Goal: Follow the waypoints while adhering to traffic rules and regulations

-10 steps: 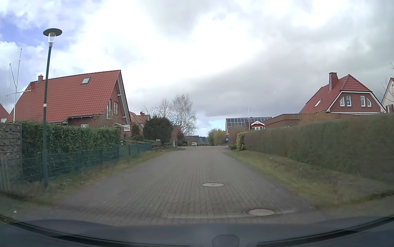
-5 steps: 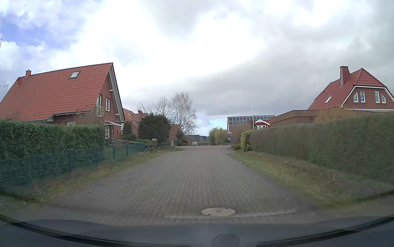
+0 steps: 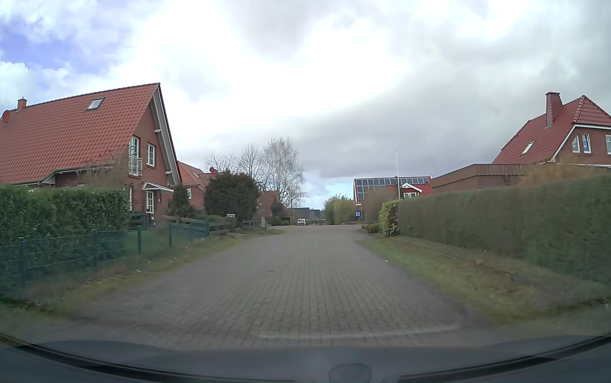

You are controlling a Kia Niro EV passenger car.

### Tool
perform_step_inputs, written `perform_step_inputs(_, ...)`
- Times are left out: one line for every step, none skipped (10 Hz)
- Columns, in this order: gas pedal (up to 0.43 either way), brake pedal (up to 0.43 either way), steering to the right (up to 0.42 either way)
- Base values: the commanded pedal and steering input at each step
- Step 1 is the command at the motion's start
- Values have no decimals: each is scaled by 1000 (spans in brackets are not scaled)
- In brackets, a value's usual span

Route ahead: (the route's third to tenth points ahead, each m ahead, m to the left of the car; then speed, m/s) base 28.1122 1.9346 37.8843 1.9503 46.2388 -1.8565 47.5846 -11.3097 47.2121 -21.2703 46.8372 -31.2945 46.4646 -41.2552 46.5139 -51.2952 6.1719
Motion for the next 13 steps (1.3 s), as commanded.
perform_step_inputs(157,0,0)
perform_step_inputs(157,0,0)
perform_step_inputs(150,0,0)
perform_step_inputs(150,0,0)
perform_step_inputs(150,0,0)
perform_step_inputs(150,0,0)
perform_step_inputs(138,0,1)
perform_step_inputs(138,0,1)
perform_step_inputs(138,0,0)
perform_step_inputs(130,0,0)
perform_step_inputs(130,0,0)
perform_step_inputs(130,0,0)
perform_step_inputs(130,0,1)
